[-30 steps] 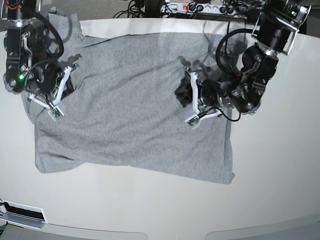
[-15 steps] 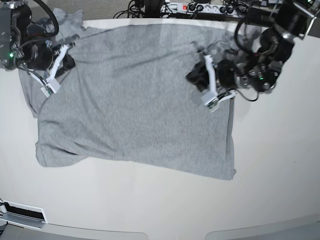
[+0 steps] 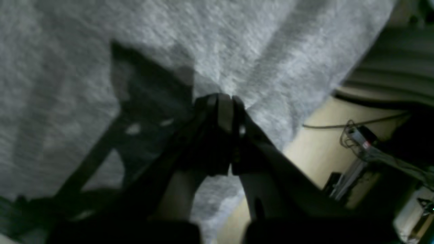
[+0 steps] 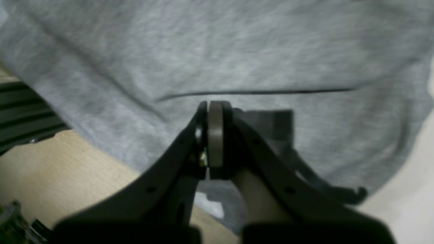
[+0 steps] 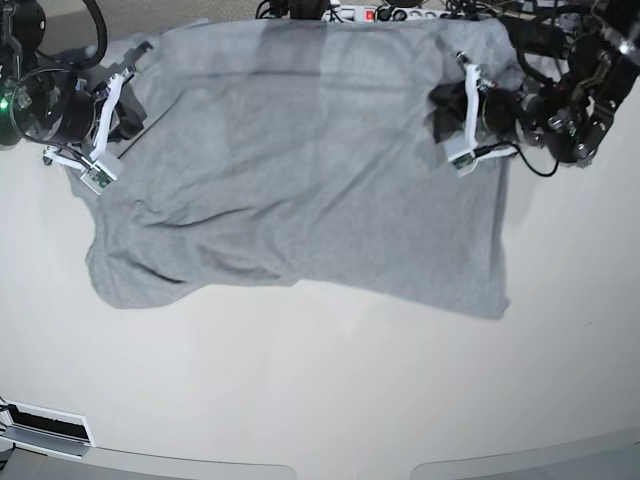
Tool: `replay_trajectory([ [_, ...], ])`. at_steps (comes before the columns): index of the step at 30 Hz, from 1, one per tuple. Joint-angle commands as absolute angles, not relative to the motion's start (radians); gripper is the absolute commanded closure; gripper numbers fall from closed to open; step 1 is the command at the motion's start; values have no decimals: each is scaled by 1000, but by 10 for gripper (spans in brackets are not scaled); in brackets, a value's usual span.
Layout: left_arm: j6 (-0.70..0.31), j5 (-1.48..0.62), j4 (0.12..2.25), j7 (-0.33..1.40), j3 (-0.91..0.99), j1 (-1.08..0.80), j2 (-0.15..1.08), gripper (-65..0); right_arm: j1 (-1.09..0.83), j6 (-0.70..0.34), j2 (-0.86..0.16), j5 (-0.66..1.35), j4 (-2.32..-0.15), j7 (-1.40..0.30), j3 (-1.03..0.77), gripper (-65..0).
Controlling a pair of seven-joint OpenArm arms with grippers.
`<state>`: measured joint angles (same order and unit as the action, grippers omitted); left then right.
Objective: Layout the t-shirt on the table in an organized manner, then fold the t-shirt properly
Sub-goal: 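Lift the collar edge with both grippers and pull it away from the hem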
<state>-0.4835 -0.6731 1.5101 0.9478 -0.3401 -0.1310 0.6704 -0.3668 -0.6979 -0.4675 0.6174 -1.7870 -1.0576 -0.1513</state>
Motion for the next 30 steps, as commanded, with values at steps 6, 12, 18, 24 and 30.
replay_trajectory([
  [6, -539, -800, 1630, 965, -140, -127, 675, 0, -265, -698, -483, 623, -1824, -1040, -158, 0],
  [12, -614, -819, 1629, 878, 23, -127, 630, 0, -158, -661, -482, 521, -1822, -936, -159, 0],
  [18, -607, -725, 1560, 773, 45, -107, 564, 0, -67, -612, -476, 413, -1737, -755, -159, 0],
  [24, -607, -707, 1399, 774, 45, -36, 472, 0, 91, -604, -477, 380, -1425, -594, -158, 0],
  [30, -611, -708, 1304, 776, 45, -22, 426, 0, 305, -609, -477, 292, -1000, -381, -157, 0],
])
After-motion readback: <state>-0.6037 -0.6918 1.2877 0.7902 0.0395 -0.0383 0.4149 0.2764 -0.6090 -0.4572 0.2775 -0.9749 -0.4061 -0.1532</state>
